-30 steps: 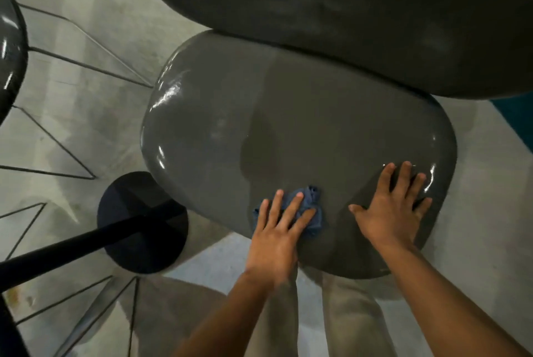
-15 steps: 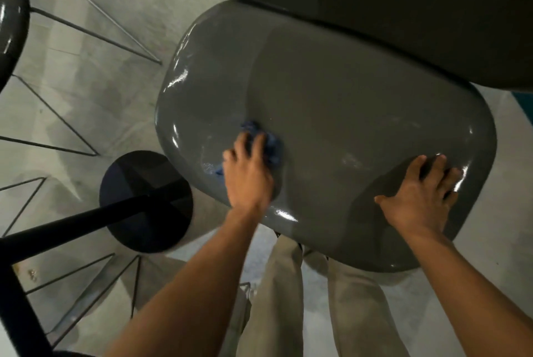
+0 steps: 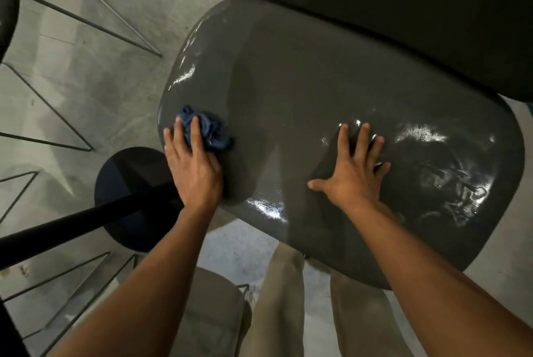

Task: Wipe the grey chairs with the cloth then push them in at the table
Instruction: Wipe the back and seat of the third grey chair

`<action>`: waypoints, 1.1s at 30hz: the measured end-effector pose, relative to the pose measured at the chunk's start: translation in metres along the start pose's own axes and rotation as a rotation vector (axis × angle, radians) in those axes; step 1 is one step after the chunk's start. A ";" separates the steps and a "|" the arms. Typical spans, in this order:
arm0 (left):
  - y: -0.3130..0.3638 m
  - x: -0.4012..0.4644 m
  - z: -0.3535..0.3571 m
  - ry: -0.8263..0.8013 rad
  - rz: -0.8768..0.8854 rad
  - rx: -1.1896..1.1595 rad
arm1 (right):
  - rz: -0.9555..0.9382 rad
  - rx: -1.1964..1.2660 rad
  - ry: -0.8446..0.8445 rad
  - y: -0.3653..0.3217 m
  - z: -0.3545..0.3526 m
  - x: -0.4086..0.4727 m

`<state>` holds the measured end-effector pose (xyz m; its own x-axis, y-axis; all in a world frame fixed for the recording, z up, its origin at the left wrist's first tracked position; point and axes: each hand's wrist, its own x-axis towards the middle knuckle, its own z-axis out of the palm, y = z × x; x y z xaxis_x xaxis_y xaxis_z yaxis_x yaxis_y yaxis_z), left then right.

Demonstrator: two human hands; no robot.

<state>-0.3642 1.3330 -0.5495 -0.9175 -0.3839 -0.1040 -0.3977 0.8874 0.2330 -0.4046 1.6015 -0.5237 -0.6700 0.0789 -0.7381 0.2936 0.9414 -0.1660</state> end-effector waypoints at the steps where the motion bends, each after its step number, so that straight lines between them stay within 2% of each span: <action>1: 0.011 0.016 0.003 0.028 -0.031 -0.028 | 0.006 -0.028 0.001 -0.001 0.003 0.000; 4: 0.056 0.042 0.019 0.076 0.012 -0.075 | 0.019 -0.069 0.012 -0.005 0.009 0.002; 6: 0.084 0.035 0.032 0.041 0.171 -0.092 | 0.033 -0.083 0.013 -0.007 0.010 0.003; 9: 0.110 0.002 0.042 -0.105 0.444 -0.057 | 0.053 -0.079 0.026 -0.011 0.010 0.003; 12: 0.086 -0.008 0.035 -0.205 0.609 0.033 | 0.073 -0.077 0.039 -0.014 0.010 0.003; 15: 0.038 0.003 0.017 -0.164 0.595 0.130 | 0.084 -0.058 0.030 -0.015 0.010 0.004; 18: 0.006 0.029 -0.002 -0.053 0.396 0.109 | 0.084 -0.047 0.038 -0.015 0.012 0.004; 21: 0.019 0.064 -0.002 0.040 0.206 0.043 | 0.090 -0.060 0.038 -0.016 0.012 0.004; 24: 0.057 0.094 0.008 0.113 0.129 -0.015 | 0.096 -0.070 0.037 -0.017 0.012 0.004; 29: 0.101 0.104 0.027 0.043 0.329 -0.016 | 0.099 -0.080 0.038 -0.016 0.012 0.005; 33: 0.084 0.097 0.026 -0.030 0.575 0.057 | 0.098 -0.083 0.038 -0.016 0.012 0.005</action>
<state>-0.4862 1.3770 -0.5653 -0.9853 0.1709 -0.0036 0.1665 0.9639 0.2079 -0.4041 1.5826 -0.5327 -0.6668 0.1832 -0.7223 0.3030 0.9522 -0.0382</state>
